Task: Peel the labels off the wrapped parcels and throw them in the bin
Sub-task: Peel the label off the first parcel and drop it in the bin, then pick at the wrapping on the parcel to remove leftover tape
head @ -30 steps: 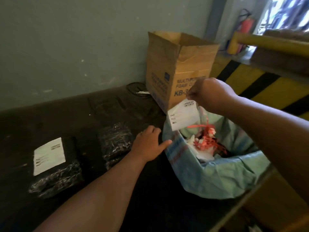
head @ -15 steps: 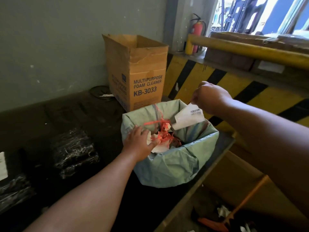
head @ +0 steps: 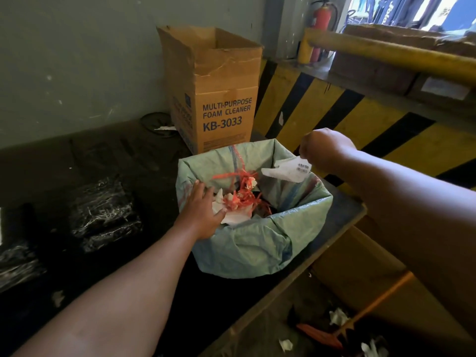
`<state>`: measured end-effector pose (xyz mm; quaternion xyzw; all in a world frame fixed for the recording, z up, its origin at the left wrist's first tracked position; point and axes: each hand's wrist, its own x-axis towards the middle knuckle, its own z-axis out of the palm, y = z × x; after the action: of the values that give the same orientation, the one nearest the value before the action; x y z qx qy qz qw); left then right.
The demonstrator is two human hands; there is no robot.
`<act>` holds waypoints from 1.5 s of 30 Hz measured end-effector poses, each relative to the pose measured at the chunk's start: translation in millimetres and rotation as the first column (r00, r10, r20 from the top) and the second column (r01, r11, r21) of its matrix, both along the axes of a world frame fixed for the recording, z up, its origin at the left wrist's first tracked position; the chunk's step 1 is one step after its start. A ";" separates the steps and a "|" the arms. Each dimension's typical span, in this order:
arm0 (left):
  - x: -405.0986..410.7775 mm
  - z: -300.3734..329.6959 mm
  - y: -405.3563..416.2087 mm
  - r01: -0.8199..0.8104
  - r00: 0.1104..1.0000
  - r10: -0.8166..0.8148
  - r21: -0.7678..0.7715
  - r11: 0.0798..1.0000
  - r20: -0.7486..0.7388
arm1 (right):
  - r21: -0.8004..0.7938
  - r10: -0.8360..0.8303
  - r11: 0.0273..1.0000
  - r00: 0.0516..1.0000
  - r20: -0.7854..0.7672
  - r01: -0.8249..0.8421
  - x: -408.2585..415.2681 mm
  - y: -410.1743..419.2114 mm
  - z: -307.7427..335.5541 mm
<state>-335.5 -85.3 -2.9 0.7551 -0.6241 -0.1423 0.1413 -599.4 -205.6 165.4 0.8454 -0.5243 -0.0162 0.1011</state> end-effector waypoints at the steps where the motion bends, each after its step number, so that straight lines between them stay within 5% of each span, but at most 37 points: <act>1: -0.5 0.6 0.1 -0.006 1.000 0.006 0.000 1.000 0.007 | 0.006 -0.012 1.000 0.999 0.050 0.012 -3.3 -2.2 -1.1; 4: -1.2 0.8 1.0 -0.015 1.000 0.015 0.006 1.000 0.015 | 0.046 -0.068 0.997 0.985 0.158 0.061 -1.1 -2.7 -3.4; 18: -2.0 2.3 5.0 -0.030 1.000 0.030 0.050 0.998 0.008 | 0.069 -0.083 0.995 0.992 0.099 0.076 1.9 -24.7 -11.0; 24: -2.3 4.8 8.3 -0.032 0.999 0.033 0.019 0.999 -0.028 | 0.040 -0.036 0.999 0.984 0.176 0.029 -0.8 -26.0 -15.1; 30: -5.2 9.7 9.3 -0.049 0.998 0.049 0.001 0.999 -0.030 | 0.046 0.115 0.992 0.992 0.042 -0.117 8.2 -18.7 -10.9; 37: 21.9 20.4 9.1 -0.073 0.996 0.069 -0.094 0.993 -0.049 | 0.270 0.106 0.948 0.968 0.229 -0.168 91.2 -9.2 -25.2; 45: 169.0 20.3 61.7 -0.385 0.921 0.379 -0.068 0.920 -0.085 | 0.301 0.351 0.839 0.873 0.339 -0.453 252.7 28.4 -48.6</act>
<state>-166.5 -23.5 17.4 0.8503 -0.4648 -0.1124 0.2196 -346.7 -177.2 116.8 0.9347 -0.3293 0.0222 -0.1317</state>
